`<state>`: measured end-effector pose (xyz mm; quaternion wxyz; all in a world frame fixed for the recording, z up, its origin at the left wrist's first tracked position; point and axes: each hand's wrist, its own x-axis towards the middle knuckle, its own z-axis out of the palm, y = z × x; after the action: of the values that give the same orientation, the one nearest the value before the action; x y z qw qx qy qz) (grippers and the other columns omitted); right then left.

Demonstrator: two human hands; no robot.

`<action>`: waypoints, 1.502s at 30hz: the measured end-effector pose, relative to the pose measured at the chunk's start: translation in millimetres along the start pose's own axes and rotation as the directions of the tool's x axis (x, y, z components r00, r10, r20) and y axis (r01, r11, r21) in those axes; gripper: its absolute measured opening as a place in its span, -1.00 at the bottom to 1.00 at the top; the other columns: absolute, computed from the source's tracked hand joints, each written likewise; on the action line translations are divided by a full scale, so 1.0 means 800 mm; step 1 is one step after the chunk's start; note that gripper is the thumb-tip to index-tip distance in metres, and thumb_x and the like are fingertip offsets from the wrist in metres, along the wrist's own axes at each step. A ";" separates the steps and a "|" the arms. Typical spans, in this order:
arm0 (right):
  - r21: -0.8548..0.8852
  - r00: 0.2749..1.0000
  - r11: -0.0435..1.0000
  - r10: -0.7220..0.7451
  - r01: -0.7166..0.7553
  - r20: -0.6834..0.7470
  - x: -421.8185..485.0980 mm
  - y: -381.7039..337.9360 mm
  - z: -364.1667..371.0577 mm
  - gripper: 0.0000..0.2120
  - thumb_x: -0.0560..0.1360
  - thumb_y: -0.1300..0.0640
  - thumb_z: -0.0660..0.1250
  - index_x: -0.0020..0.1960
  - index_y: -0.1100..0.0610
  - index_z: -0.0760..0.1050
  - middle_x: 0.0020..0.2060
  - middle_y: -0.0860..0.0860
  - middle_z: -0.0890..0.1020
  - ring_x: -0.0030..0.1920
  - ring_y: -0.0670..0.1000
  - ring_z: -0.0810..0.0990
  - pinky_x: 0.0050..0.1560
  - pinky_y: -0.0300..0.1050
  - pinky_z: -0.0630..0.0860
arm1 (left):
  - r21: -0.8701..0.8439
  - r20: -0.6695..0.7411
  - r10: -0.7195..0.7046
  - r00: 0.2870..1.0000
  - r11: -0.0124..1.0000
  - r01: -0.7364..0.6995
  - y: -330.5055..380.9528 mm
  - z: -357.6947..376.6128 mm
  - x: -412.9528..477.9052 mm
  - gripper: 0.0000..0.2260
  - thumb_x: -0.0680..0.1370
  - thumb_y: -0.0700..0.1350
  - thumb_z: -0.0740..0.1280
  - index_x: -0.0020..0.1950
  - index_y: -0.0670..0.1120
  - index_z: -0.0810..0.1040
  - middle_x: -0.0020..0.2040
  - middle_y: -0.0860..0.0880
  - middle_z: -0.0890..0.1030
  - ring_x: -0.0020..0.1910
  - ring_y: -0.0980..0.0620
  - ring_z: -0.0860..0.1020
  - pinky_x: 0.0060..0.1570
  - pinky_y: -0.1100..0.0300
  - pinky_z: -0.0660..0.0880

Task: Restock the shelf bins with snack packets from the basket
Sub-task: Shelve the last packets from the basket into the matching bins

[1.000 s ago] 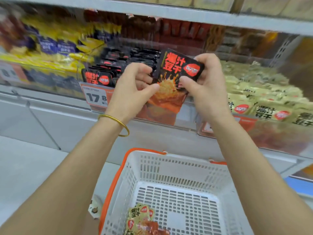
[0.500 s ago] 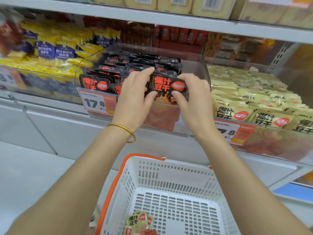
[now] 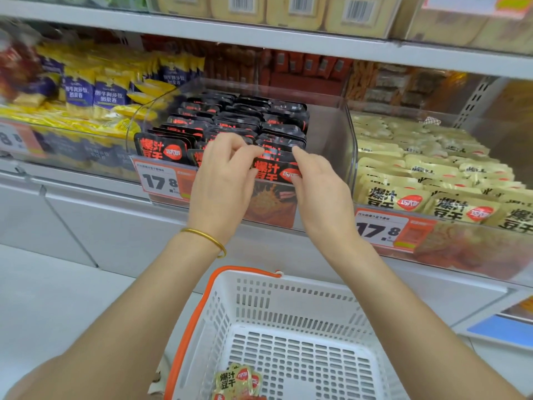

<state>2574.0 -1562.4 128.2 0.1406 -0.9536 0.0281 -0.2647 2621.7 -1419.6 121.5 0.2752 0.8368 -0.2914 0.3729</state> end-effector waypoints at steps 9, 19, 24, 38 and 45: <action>0.174 0.969 0.979 -0.058 0.102 -0.241 -0.046 -0.004 0.002 -0.46 0.47 0.39 0.23 0.44 0.26 0.26 0.36 0.18 0.40 0.36 0.12 0.36 0.32 -0.06 0.31 | -0.062 0.304 -0.116 0.946 0.988 0.141 0.015 0.003 -0.056 -0.79 0.41 -0.29 0.39 0.02 -0.18 0.48 -0.02 -0.13 0.47 0.01 -0.16 0.45 0.01 -0.04 0.43; 0.043 0.560 0.950 0.146 -0.309 0.816 -0.242 0.052 0.194 -0.66 0.59 0.23 0.16 0.36 0.15 0.33 0.28 0.11 0.45 0.20 0.10 0.49 0.13 -0.02 0.46 | 0.208 0.971 -0.189 0.143 0.969 -0.134 0.027 0.013 -0.138 -0.70 0.59 -0.02 0.22 0.30 -0.07 0.41 0.30 -0.08 0.43 0.26 -0.09 0.43 0.12 0.09 0.39; -0.016 0.264 0.946 0.106 -0.323 0.959 -0.332 0.039 0.273 -0.71 0.53 0.25 0.25 0.24 0.12 0.44 -0.01 0.04 0.58 0.03 0.09 0.58 -0.07 -0.09 0.48 | 0.169 0.985 -0.171 0.006 0.969 -0.179 0.018 0.022 -0.158 -0.70 0.61 0.00 0.19 0.30 -0.08 0.40 0.25 -0.08 0.46 0.18 -0.09 0.47 0.06 0.07 0.44; 0.155 0.372 0.770 0.114 -0.618 0.921 -0.292 0.089 0.210 -0.72 0.48 0.27 0.37 -0.35 0.13 0.39 -0.31 0.03 0.48 -0.26 0.03 0.52 -0.12 -0.04 0.56 | 0.191 0.979 -0.196 -0.062 0.978 -0.077 0.023 0.048 -0.162 -0.57 0.59 0.04 0.23 0.38 -0.14 0.32 0.27 -0.10 0.47 0.20 -0.09 0.47 0.12 0.10 0.41; 0.423 0.587 0.532 0.183 -0.734 0.789 -0.205 0.134 0.034 -0.77 0.45 0.37 0.37 -0.29 0.12 0.47 -0.26 0.05 0.53 -0.21 0.02 0.56 0.03 0.02 0.55 | 0.060 0.976 -0.128 0.177 0.936 0.346 0.093 0.045 -0.092 -0.81 0.51 -0.11 0.36 0.05 -0.10 0.41 0.02 -0.04 0.51 -0.22 -0.04 0.57 -0.24 0.16 0.51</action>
<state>2449.6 -1637.6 -5.7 0.5703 -0.7941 0.1428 0.1538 2546.3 -1473.9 61.0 0.1597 0.8911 -0.2957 -0.3050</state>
